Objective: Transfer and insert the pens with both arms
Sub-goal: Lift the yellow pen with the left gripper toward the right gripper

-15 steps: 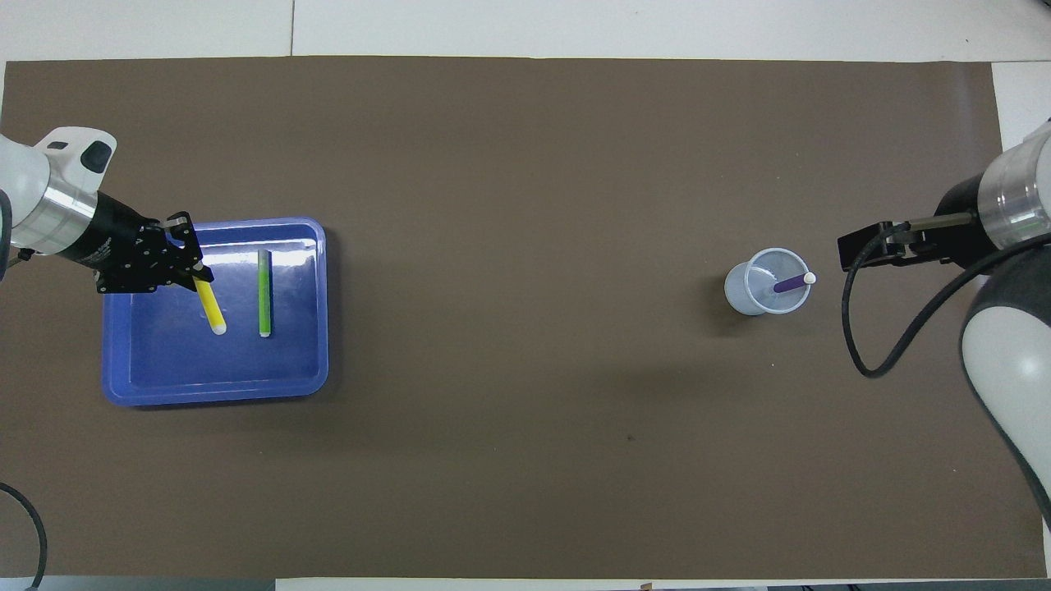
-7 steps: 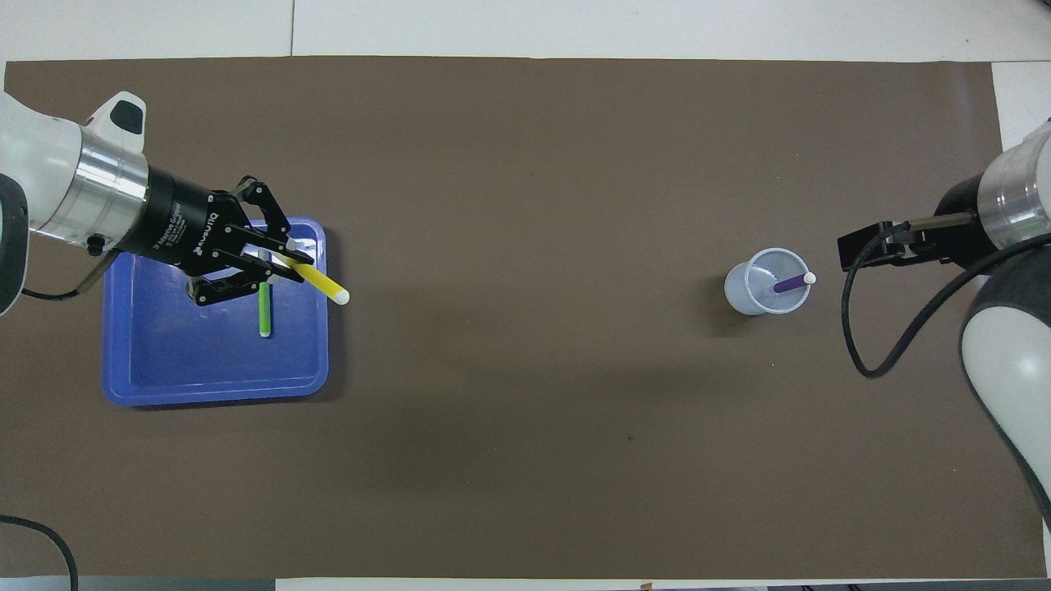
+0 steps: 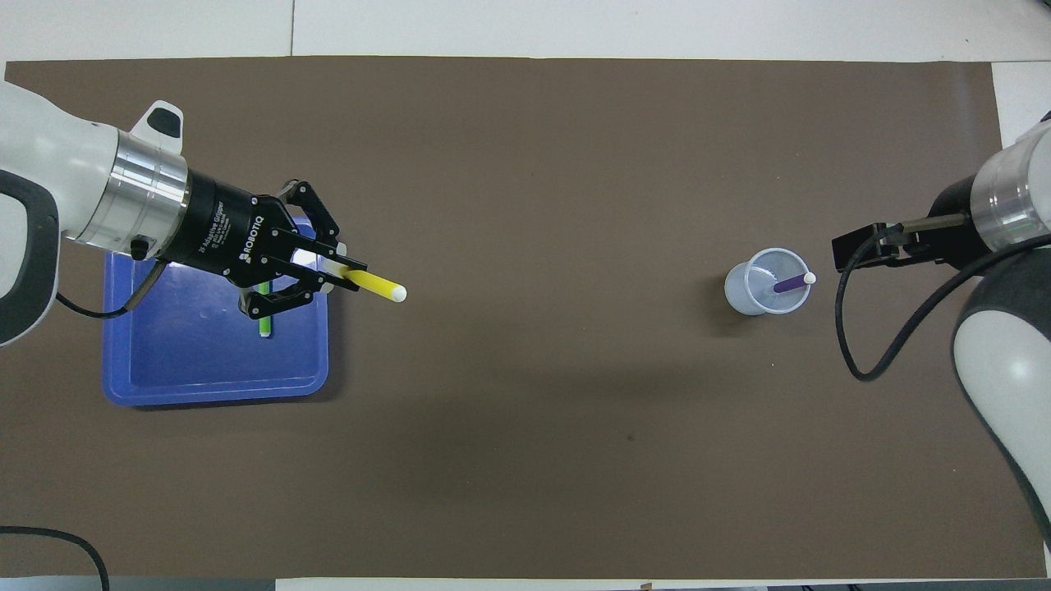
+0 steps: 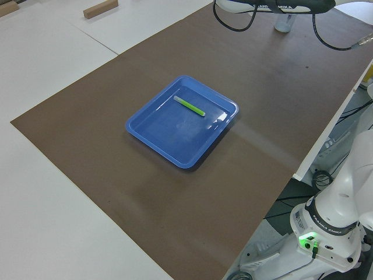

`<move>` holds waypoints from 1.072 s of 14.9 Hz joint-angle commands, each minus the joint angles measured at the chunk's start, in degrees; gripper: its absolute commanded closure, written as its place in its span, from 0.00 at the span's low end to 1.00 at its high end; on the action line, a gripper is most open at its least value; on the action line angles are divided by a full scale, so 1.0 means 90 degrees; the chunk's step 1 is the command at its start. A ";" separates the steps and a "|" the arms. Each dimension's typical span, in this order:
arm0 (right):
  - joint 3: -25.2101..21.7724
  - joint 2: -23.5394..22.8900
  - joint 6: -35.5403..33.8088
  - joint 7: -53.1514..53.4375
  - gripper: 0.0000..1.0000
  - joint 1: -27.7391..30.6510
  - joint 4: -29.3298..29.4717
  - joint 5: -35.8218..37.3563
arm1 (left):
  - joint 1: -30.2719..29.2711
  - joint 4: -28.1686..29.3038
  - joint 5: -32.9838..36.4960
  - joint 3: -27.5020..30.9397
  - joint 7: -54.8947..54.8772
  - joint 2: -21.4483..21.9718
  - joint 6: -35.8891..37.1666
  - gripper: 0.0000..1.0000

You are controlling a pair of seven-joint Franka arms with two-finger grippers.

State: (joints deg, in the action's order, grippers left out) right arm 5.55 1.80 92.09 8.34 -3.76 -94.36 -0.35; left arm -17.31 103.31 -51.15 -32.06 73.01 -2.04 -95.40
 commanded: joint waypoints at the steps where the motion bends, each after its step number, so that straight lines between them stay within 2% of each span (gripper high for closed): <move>1: 0.0008 -0.0043 -0.0008 0.0284 0.00 0.0008 0.0171 -0.0564 | 0.0243 0.0814 -0.0731 0.0076 0.0334 0.0646 -0.0365 1.00; 5: 0.0085 -0.0082 0.0206 0.0761 0.00 -0.0080 0.0240 -0.1492 | 0.0810 0.1274 -0.1327 0.0076 0.0940 0.0851 -0.1449 1.00; 11: 0.1578 -0.0131 0.0889 0.2187 0.00 0.0193 0.0231 -0.1747 | 0.1210 0.1703 -0.1884 0.0076 0.1214 0.1037 -0.2397 1.00; 16: 0.2009 -0.0170 0.1261 0.2355 0.00 0.0262 0.0173 -0.2109 | 0.1338 0.1899 -0.2207 0.0076 0.1234 0.1135 -0.2682 1.00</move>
State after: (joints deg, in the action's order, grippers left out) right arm 21.79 0.79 102.08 29.17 -3.05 -93.01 -17.28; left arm -6.06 117.91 -68.89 -32.12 83.21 5.50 -117.99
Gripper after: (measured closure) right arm 0.000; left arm 0.833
